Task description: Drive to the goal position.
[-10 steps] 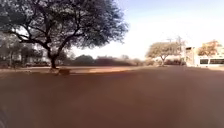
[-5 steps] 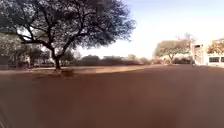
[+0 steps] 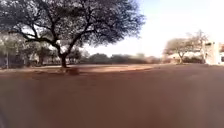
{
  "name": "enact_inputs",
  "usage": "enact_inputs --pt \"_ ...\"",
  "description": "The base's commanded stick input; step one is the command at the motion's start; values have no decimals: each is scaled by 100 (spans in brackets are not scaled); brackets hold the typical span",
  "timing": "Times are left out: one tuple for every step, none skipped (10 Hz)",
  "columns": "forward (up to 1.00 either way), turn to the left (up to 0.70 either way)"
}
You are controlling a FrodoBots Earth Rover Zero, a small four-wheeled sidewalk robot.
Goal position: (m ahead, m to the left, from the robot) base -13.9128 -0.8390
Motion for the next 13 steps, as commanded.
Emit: enact_inputs --pt "100 27" --pt "100 27" --pt "100 27" --pt "100 21" --pt "100 8" --pt "100 0" --pt "100 0" --pt "100 0" --pt "100 0" --pt "100 0" --pt "100 0" --pt "100 0" --pt "100 0"
